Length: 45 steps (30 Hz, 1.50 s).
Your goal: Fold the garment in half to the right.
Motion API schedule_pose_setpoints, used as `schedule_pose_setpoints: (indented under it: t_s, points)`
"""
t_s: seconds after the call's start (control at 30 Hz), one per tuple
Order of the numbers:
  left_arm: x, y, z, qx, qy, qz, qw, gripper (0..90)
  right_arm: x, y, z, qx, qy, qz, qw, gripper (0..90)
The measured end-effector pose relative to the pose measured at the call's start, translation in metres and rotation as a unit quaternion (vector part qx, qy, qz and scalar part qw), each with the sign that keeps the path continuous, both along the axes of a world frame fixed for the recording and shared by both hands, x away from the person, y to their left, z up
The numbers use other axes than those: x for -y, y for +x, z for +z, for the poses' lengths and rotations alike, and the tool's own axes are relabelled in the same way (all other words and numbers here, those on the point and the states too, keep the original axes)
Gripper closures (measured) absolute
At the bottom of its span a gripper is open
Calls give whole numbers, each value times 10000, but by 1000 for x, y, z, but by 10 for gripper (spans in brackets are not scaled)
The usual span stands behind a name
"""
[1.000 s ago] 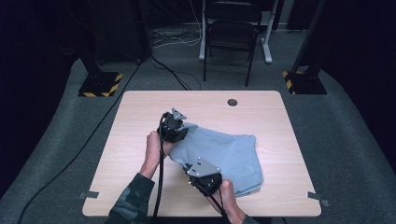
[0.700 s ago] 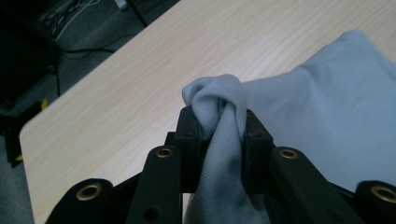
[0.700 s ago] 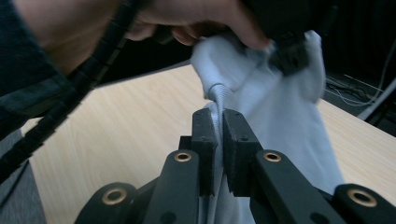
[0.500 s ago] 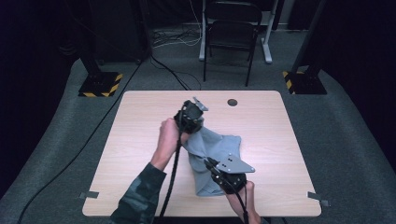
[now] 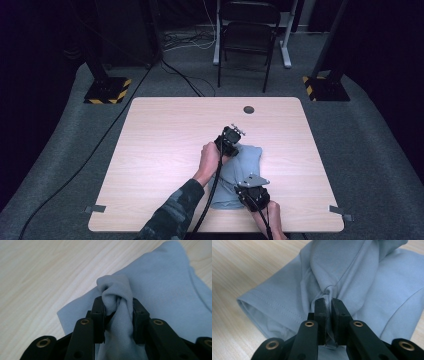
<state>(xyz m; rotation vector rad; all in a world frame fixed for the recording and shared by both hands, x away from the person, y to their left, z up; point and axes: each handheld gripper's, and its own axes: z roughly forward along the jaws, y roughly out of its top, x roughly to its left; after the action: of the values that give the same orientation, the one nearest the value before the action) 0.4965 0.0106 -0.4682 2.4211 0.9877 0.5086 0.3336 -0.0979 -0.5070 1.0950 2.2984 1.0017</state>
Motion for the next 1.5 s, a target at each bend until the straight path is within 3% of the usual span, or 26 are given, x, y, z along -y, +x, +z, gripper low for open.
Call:
schedule_pose_setpoints:
  t_s: [0.23, 0.33, 0.43, 0.53, 0.67, 0.83, 0.9, 0.97, 1.03, 1.07, 1.1, 1.13, 1.17, 1.2, 1.23, 1.37, 1.5]
  points:
    - [0, 3, -21, -82, 35, 87, 9999, 661, 1, 3, -5, -127, -31, 33, 9999, 834]
    - [-4, 4, -22, -116, -80, 105, 9998, 598, 1, 3, -6, -129, -25, 41, 9999, 834]
    - [-9, 5, -20, -236, -257, 133, 9993, 441, 1, 4, -6, -133, -21, 44, 9999, 834]
    - [-17, 3, -14, -214, -444, 254, 9985, 263, 2, 4, -6, -139, -1, 57, 9999, 834]
    - [-34, -3, 3, -111, -902, 366, 9952, 137, 2, 5, -6, -157, 21, 64, 9999, 834]
    - [-57, -22, 28, 231, -1248, 421, 9910, 82, 2, 5, -6, -163, 23, 62, 9998, 835]
    - [-62, -28, 31, 284, -1310, 424, 9901, 74, 3, 5, -6, -167, 23, 62, 9998, 835]
    - [-74, -43, 35, 390, -1375, 414, 9889, 66, 3, 5, -6, -174, 34, 59, 9998, 835]
    - [-88, -65, 27, 419, -1286, 395, 9900, 63, 3, 6, -6, -168, 41, 61, 9998, 834]
    - [-88, -65, 27, 419, -1286, 395, 9900, 63, 3, 6, -6, -168, 41, 61, 9998, 834]
    - [-96, -78, 13, 310, -1118, 386, 9925, 63, 3, 6, -6, -169, 38, 55, 9998, 834]
    - [-96, -78, 13, 310, -1118, 386, 9925, 62, 3, 6, -6, -169, 38, 55, 9998, 834]
    - [-101, -89, -4, 163, -974, 401, 9943, 62, 3, 6, -5, -162, 33, 58, 9998, 834]
    - [-101, -89, -4, 163, -974, 401, 9943, 61, 3, 6, -5, -162, 33, 58, 9998, 834]
    - [-104, -93, -15, 85, -867, 406, 9954, 61, 3, 6, -5, -157, 33, 55, 9999, 834]
    - [-103, -101, -48, -167, -800, 451, 9956, 63, 3, 7, -4, -123, 51, 21, 9999, 834]
    - [-99, -104, -51, -57, -700, 421, 9966, 67, 5, 6, -3, -57, 78, -3, 10000, 835]
